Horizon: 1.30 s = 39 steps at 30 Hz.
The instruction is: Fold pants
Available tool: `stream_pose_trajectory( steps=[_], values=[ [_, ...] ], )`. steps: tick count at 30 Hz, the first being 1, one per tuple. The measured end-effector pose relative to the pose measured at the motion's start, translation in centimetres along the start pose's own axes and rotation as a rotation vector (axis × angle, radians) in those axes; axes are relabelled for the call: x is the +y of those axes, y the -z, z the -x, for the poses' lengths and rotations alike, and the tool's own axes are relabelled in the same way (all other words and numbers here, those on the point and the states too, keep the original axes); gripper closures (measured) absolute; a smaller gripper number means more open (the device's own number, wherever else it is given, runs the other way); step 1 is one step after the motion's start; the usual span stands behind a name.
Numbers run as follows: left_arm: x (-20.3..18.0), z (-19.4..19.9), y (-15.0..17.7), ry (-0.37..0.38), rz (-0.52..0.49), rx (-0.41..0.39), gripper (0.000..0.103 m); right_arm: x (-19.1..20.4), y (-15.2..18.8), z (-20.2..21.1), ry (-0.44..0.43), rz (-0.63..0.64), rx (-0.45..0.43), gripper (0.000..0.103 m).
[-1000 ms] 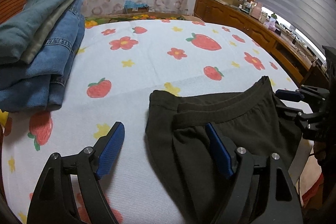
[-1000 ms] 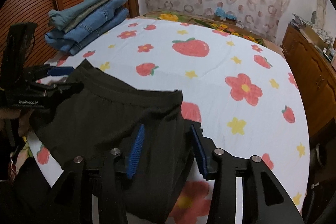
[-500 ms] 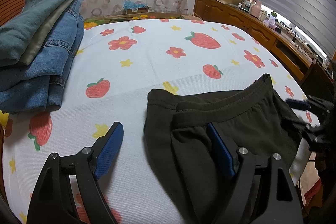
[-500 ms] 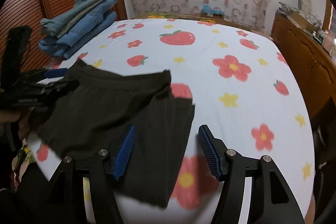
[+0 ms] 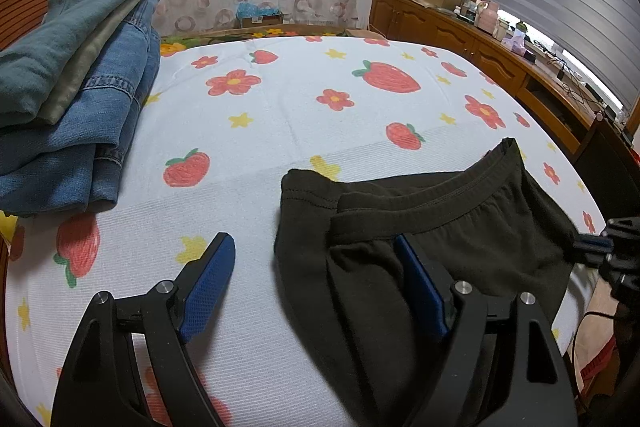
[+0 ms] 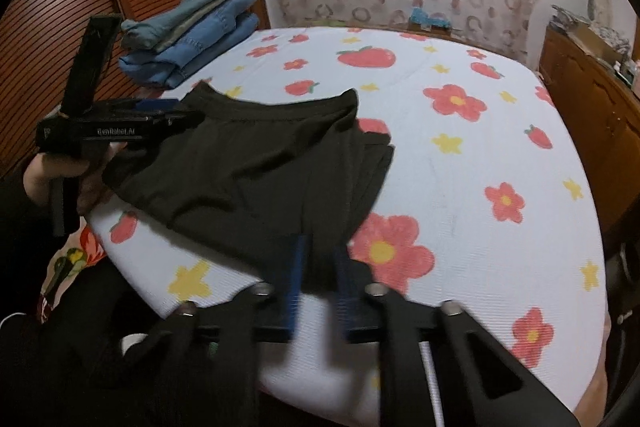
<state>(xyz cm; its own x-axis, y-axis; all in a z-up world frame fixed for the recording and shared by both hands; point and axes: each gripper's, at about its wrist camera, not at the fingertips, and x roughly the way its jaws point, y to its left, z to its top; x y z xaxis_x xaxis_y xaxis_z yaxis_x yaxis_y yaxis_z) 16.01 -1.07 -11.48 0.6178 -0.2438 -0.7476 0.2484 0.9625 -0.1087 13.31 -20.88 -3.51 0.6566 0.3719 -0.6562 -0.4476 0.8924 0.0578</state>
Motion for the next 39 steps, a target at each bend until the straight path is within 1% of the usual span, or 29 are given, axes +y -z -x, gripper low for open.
stream_pose_trajectory(
  steps=[1,7,8,10,12,14,17,24,29,34,37,39],
  values=[
    [0.0,0.0,0.0,0.0,0.001,0.0,0.021,-0.1,0.0,0.3,0.01,0.003,-0.003,0.096],
    [0.0,0.0,0.1,-0.001,0.002,-0.001,0.021,-0.1,0.2,0.9,0.011,-0.008,-0.003,0.096],
    [0.1,0.0,0.0,-0.001,0.001,-0.001,0.021,-0.1,0.1,1.1,0.011,-0.014,-0.012,0.092],
    [0.1,0.0,0.0,-0.001,0.001,-0.001,0.021,-0.4,-0.2,1.6,0.027,-0.03,-0.031,0.077],
    [0.1,0.0,0.0,-0.001,0.001,-0.001,0.021,-0.7,-0.7,2.0,0.032,-0.037,-0.054,0.056],
    [0.1,0.0,0.0,-0.001,0.001,-0.001,0.021,-0.8,-1.3,1.8,0.042,-0.038,-0.062,0.052],
    [0.1,0.0,0.0,-0.001,0.001,-0.001,0.021,-0.9,-2.4,0.6,0.051,-0.04,-0.046,0.051],
    [0.0,0.0,0.0,-0.001,0.001,-0.002,0.021,-1.6,-4.5,-3.8,0.062,-0.054,0.022,0.051],
    [0.0,0.0,0.1,-0.002,0.0,-0.002,0.021,-1.6,-5.6,-5.3,0.07,-0.038,0.041,0.051],
    [0.0,0.0,0.2,-0.002,0.0,-0.002,0.021,-1.5,-6.2,-6.1,0.055,-0.027,0.05,0.051],
    [0.0,-0.1,0.1,-0.003,0.0,-0.003,0.021,-1.8,-6.1,-6.3,0.045,-0.028,0.029,0.048],
    [0.0,0.0,0.1,-0.002,-0.001,-0.003,0.021,-1.6,-5.7,-6.4,0.043,-0.014,0.0,0.043]
  ],
)
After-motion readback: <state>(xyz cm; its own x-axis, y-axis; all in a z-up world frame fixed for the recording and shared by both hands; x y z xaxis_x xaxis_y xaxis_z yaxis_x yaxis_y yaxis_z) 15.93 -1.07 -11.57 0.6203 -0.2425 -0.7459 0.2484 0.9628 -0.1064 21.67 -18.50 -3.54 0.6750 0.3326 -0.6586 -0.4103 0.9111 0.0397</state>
